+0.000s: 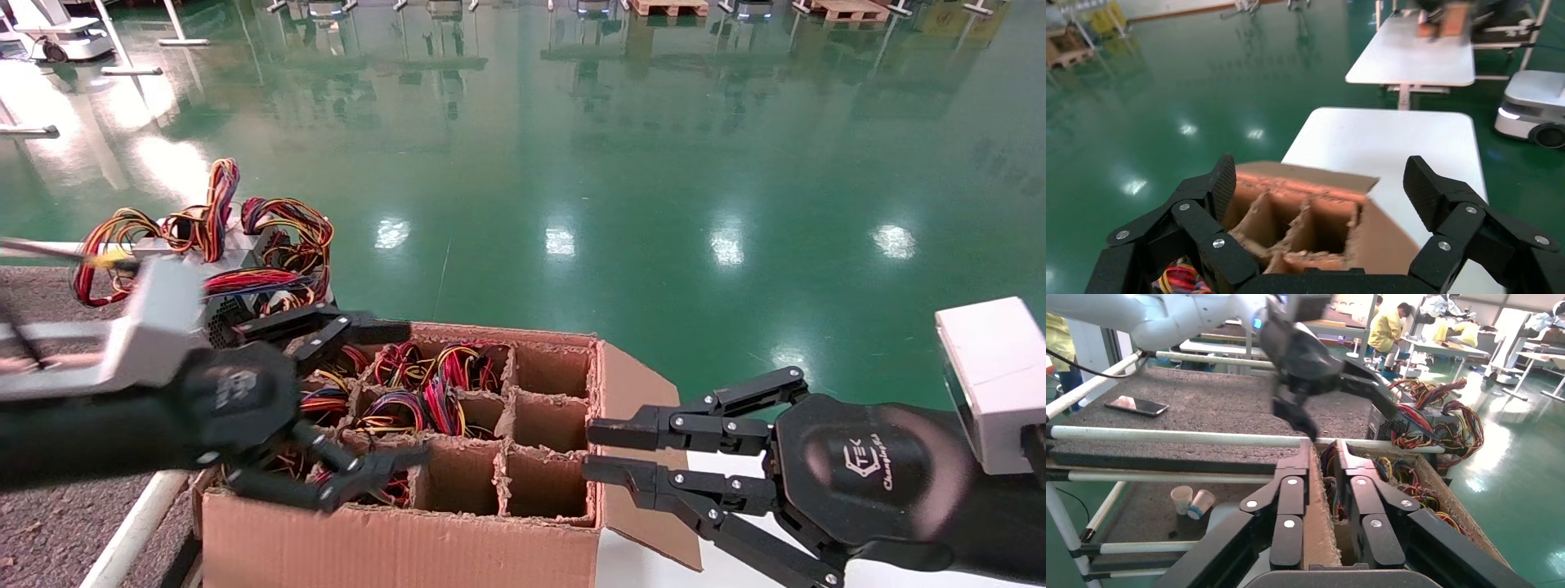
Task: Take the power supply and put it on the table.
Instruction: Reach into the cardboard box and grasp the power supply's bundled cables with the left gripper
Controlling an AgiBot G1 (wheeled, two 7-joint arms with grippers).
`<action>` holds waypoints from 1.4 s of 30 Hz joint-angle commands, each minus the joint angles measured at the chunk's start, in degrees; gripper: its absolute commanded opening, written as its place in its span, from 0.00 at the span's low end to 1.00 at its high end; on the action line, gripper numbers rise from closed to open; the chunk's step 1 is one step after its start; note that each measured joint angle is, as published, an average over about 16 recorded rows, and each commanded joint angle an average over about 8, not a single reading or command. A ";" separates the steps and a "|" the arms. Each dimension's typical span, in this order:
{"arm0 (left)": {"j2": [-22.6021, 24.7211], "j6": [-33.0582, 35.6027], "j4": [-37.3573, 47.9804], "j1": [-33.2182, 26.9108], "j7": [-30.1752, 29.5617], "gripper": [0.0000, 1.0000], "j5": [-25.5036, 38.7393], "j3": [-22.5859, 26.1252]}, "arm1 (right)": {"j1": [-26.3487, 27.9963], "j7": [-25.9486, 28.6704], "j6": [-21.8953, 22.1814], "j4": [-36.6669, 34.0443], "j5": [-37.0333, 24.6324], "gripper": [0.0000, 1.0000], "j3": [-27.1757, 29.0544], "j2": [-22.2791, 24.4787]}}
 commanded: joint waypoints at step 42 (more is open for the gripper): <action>24.04 -9.99 57.62 -19.24 27.79 0.00 19.73 11.34 | 0.02 -0.04 0.03 0.00 0.05 1.00 -0.07 0.03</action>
